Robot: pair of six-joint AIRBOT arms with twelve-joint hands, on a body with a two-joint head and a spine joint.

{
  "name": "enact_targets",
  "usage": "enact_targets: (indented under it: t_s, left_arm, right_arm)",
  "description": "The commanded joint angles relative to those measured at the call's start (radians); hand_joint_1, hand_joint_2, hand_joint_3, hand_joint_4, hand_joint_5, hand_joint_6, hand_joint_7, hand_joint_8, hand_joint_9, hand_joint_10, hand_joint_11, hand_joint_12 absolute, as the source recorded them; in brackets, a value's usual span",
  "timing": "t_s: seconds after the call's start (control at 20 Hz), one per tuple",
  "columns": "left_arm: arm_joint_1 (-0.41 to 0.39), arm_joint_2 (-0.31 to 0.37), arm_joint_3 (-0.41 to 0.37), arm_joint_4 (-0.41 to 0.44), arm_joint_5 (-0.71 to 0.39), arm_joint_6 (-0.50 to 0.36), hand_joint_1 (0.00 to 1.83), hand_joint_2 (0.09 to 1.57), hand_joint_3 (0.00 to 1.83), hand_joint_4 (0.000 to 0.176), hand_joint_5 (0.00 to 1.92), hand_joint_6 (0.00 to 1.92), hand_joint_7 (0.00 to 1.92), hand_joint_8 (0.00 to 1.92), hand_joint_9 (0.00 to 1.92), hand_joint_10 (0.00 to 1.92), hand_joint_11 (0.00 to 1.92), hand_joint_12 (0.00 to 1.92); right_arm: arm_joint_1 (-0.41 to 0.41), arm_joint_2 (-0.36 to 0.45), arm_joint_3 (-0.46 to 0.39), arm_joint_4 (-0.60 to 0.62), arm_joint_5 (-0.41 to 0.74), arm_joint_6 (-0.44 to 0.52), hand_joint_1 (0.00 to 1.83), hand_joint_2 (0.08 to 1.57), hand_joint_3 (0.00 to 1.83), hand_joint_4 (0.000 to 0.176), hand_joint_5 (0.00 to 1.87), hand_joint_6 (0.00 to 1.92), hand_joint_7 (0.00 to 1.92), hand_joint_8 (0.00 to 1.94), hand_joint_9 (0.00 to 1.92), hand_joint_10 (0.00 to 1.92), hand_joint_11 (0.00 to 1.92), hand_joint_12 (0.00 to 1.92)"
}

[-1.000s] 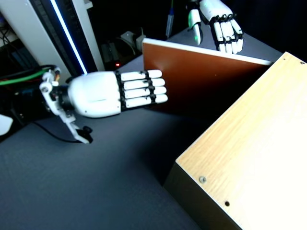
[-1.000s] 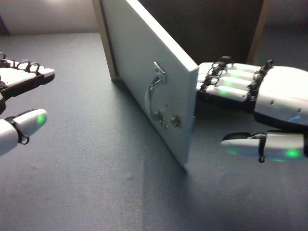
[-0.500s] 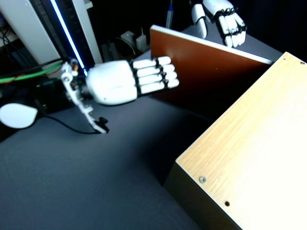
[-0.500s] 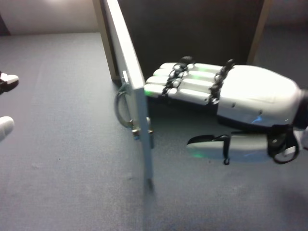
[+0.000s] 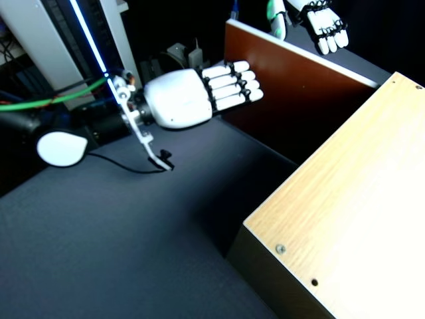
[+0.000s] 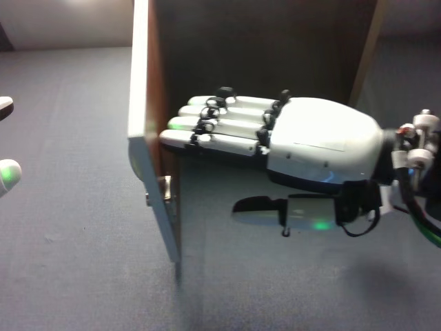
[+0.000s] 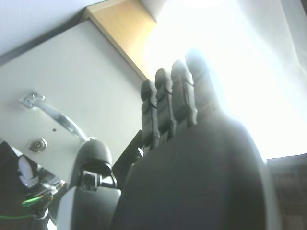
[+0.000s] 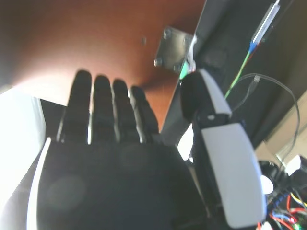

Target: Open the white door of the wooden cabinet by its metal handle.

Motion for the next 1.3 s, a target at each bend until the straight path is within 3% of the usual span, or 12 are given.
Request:
enact_targets:
  t_s: [0.0,0.05,0.1,0.25,0.35,0.4,0.5,0.55,0.7,0.75,0.95,1.25]
  left_arm:
    - [-0.005,-0.001,0.010,-0.020,-0.122,-0.004,0.16,1.47,0.02,0.000,0.26,0.00,0.17,0.01,0.05,0.01,0.00,0.00]
    - [-0.005,-0.001,0.011,-0.019,-0.122,-0.004,0.38,1.50,0.00,0.000,0.26,0.00,0.32,0.02,0.27,0.03,0.00,0.82]
    - [-0.006,-0.002,0.012,-0.018,-0.122,-0.004,0.41,1.53,0.01,0.000,0.29,0.01,0.36,0.01,0.30,0.02,0.00,0.95]
    - [-0.008,-0.004,0.013,-0.018,-0.122,-0.005,0.43,1.42,0.00,0.010,0.31,0.00,0.18,0.00,0.05,0.01,0.00,0.05]
    - [-0.009,-0.005,0.014,-0.018,-0.122,-0.005,0.05,1.38,0.00,0.019,0.25,0.00,0.13,0.00,0.02,0.00,0.00,0.00]
    - [-0.009,-0.005,0.015,-0.018,-0.122,-0.005,0.01,1.35,0.00,0.000,0.30,0.01,0.21,0.01,0.10,0.01,0.04,0.03]
    - [-0.010,-0.005,0.015,-0.016,-0.122,-0.005,0.00,1.39,0.01,0.011,0.37,0.01,0.32,0.01,0.18,0.00,0.00,0.23]
    - [-0.011,-0.005,0.015,-0.016,-0.122,-0.005,0.00,1.40,0.01,0.000,0.40,0.01,0.38,0.01,0.23,0.01,0.00,0.29]
    - [-0.015,-0.009,0.017,-0.012,-0.122,-0.005,0.02,1.38,0.00,0.000,0.41,0.00,0.41,0.01,0.30,0.02,0.00,0.83]
    - [-0.016,-0.010,0.017,-0.009,-0.122,-0.005,0.03,1.39,0.00,0.000,0.40,0.00,0.40,0.00,0.32,0.02,0.00,0.81]
    - [-0.024,-0.015,0.017,0.001,-0.123,-0.005,0.16,1.57,0.12,0.000,0.30,0.01,0.28,0.00,0.17,0.00,0.00,0.05]
    - [-0.025,-0.015,0.014,0.001,-0.130,-0.008,0.05,1.48,0.00,0.000,0.20,0.00,0.13,0.00,0.03,0.00,0.00,0.00]
  right_arm:
    - [0.018,-0.005,0.001,0.034,0.111,0.001,0.41,1.44,0.01,0.000,0.00,0.00,0.00,0.00,0.00,0.00,0.00,0.00]
    - [0.022,-0.011,0.003,0.029,0.107,0.001,0.33,1.46,0.01,0.000,0.00,0.00,0.00,0.00,0.00,0.00,0.00,0.00]
    - [0.024,-0.016,0.004,0.026,0.105,0.001,0.32,1.46,0.01,0.000,0.00,0.00,0.00,0.00,0.00,0.00,0.00,0.00]
    - [0.027,-0.035,0.008,0.026,0.102,0.001,0.48,1.42,0.00,0.000,0.00,0.00,0.00,0.00,0.00,0.00,0.00,0.00]
    - [0.029,-0.046,0.011,0.026,0.101,0.001,0.46,1.43,0.00,0.000,0.00,0.00,0.00,0.00,0.00,0.00,0.00,0.00]
    - [0.030,-0.051,0.012,0.026,0.101,0.001,0.43,1.44,0.00,0.000,0.00,0.00,0.00,0.00,0.00,0.00,0.00,0.00]
    - [0.033,-0.064,0.016,0.026,0.098,0.001,0.36,1.46,0.01,0.000,0.00,0.00,0.00,0.00,0.00,0.00,0.00,0.00]
    - [0.034,-0.069,0.017,0.026,0.098,0.001,0.29,1.47,0.01,0.000,0.00,0.00,0.00,0.00,0.00,0.00,0.01,0.00]
    - [0.035,-0.078,0.016,0.024,0.098,0.001,0.48,1.40,0.00,0.000,0.00,0.00,0.00,0.00,0.00,0.00,0.02,0.01]
    - [0.035,-0.078,0.016,0.023,0.098,0.001,0.44,1.40,0.00,0.000,0.00,0.00,0.00,0.00,0.00,0.00,0.00,0.00]
    - [0.034,-0.078,0.003,0.021,0.099,0.001,0.41,1.42,0.00,0.000,0.00,0.00,0.00,0.00,0.00,0.00,0.03,0.01]
    - [0.034,-0.036,-0.029,0.019,0.107,0.001,0.40,1.46,0.00,0.000,0.00,0.00,0.00,0.00,0.00,0.00,0.00,0.00]
